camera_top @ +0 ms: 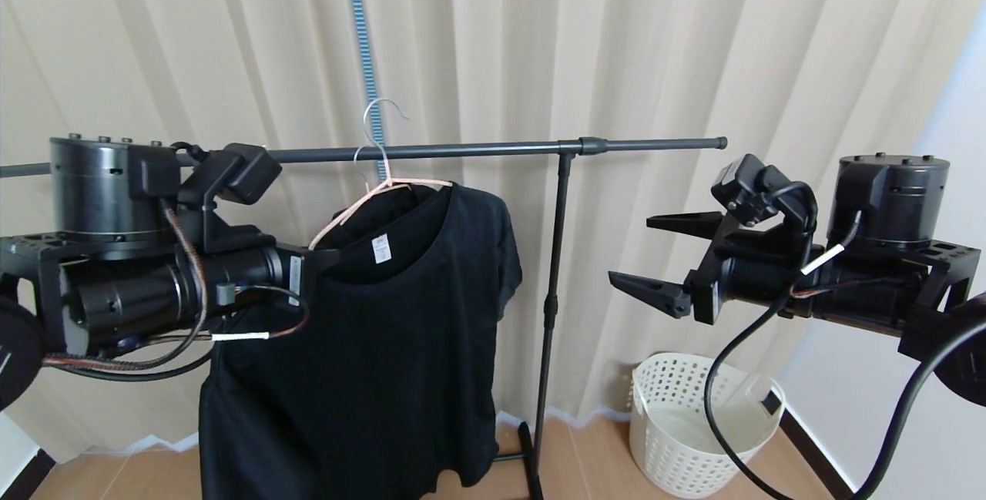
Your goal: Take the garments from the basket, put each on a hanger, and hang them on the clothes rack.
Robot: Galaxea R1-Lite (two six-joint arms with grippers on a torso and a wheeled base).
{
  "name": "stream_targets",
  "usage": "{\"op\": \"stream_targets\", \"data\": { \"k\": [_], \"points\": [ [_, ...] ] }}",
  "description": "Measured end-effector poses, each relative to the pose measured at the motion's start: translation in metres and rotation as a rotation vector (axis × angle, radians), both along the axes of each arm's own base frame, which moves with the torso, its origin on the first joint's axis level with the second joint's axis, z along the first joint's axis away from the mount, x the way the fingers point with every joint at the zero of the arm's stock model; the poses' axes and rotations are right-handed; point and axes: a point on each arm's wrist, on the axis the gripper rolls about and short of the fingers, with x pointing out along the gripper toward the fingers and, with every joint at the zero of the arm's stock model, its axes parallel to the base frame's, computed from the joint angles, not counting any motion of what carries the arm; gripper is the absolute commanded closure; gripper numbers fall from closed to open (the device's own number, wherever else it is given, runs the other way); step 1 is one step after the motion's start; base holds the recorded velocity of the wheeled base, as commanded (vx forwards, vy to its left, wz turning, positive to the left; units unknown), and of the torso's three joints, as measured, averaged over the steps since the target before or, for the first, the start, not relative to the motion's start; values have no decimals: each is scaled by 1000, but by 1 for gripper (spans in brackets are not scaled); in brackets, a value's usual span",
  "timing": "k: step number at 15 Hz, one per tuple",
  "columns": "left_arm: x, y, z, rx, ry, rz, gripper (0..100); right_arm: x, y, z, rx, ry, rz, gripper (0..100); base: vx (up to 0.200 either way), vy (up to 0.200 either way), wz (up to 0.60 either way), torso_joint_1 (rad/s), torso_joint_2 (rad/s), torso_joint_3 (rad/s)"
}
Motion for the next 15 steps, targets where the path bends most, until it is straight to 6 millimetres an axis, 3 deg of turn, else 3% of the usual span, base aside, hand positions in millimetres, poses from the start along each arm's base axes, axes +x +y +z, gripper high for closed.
{"op": "stream_targets", "data": {
  "k": [8,15],
  "points": [
    [56,-47,20,12,141,202,100,-15,-4,20,21,-68,-2,0,0,0,0,0,0,0],
    [114,-71,8,-11,187,273,100,-15,-6,24,25,-81,-7,0,0,0,0,0,0,0]
  ]
}}
